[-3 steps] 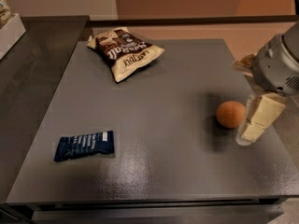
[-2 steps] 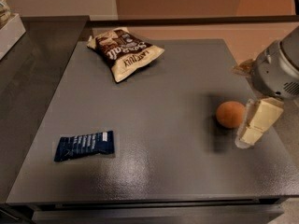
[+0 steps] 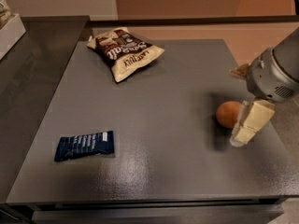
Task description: Move orange near brown chip bag
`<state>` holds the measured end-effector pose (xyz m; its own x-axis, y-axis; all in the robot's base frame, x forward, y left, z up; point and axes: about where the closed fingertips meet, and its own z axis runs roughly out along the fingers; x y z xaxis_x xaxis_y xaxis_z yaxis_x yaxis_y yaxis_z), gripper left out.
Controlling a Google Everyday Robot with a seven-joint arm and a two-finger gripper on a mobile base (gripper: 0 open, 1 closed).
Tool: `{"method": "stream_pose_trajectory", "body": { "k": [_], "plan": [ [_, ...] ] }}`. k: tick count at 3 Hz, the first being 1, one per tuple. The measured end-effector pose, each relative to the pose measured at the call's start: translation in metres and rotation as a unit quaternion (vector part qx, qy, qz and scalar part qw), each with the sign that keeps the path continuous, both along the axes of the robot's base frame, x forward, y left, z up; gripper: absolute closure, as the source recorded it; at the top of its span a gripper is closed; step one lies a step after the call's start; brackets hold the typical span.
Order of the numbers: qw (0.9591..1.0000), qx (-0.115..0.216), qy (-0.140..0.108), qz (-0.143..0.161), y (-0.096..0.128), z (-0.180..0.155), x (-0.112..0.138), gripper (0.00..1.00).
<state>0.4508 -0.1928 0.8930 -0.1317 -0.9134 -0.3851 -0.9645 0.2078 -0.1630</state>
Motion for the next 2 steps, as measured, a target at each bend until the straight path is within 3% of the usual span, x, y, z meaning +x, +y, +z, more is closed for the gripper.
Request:
{"method": "stream_pose_trajectory", "body": {
  "k": [2],
  "plan": [
    [0.9999, 0.002, -0.001, -0.011, -0.004, -0.017, 0.022, 0.0]
  ]
}}
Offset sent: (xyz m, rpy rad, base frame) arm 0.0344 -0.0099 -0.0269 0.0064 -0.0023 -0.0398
